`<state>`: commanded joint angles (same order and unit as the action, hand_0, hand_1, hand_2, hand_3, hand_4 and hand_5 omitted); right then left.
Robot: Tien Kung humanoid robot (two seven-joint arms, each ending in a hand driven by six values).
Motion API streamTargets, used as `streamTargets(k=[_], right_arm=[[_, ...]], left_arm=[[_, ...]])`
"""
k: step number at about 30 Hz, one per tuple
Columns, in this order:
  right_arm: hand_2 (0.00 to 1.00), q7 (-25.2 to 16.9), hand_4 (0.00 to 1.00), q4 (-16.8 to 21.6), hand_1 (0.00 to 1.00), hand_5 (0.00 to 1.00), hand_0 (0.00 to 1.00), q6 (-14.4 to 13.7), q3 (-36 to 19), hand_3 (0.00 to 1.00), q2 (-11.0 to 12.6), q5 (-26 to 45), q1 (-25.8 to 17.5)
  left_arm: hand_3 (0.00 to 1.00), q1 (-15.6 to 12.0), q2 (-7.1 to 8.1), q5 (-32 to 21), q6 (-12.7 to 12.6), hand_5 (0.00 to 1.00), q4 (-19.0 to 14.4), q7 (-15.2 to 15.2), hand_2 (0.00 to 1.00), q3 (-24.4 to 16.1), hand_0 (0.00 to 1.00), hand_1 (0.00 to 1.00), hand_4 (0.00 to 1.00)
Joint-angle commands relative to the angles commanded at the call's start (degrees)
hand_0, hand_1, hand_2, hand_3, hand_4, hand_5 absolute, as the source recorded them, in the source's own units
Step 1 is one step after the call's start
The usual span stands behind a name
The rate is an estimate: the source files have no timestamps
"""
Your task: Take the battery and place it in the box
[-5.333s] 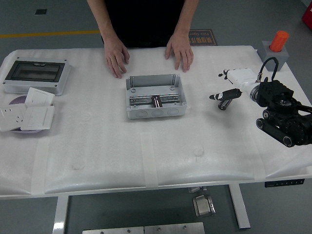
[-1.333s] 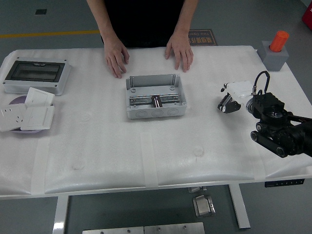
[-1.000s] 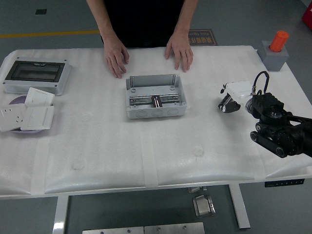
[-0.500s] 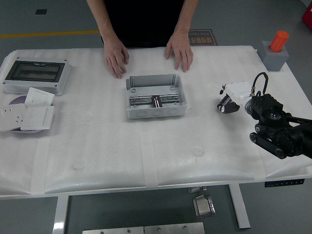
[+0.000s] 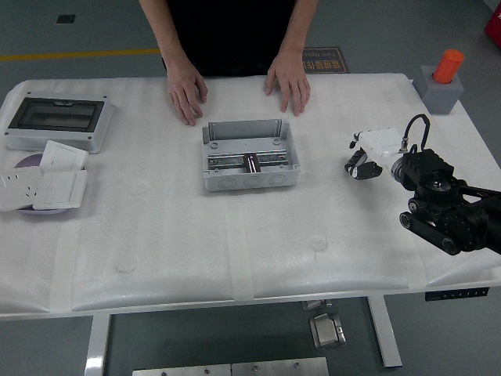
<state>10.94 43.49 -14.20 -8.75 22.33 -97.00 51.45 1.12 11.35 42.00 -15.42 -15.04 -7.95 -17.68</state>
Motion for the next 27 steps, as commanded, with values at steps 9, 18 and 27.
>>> streamTargets(k=[9,18,27], right_arm=[[0.642,0.65,0.616,3.94,0.509,0.337,0.604,-0.15,-3.14,0.722,0.64,-2.59,0.10],[0.644,1.48,0.614,10.27,0.510,0.335,0.602,0.01,-5.46,0.719,0.62,-5.12,0.50],[0.642,2.35,0.614,14.25,0.511,0.335,0.603,0.40,-6.55,0.719,-2.23,-6.78,2.20]], left_arm=[[0.718,-0.09,0.09,0.10,0.01,0.291,0.05,0.05,0.572,0.39,0.588,0.619,0.636],[0.722,-0.17,0.20,-0.18,0.03,0.289,0.16,0.05,0.575,0.79,0.589,0.620,0.634],[0.725,-0.09,0.35,-0.82,0.11,0.288,0.36,0.05,0.576,1.32,0.589,0.620,0.635]])
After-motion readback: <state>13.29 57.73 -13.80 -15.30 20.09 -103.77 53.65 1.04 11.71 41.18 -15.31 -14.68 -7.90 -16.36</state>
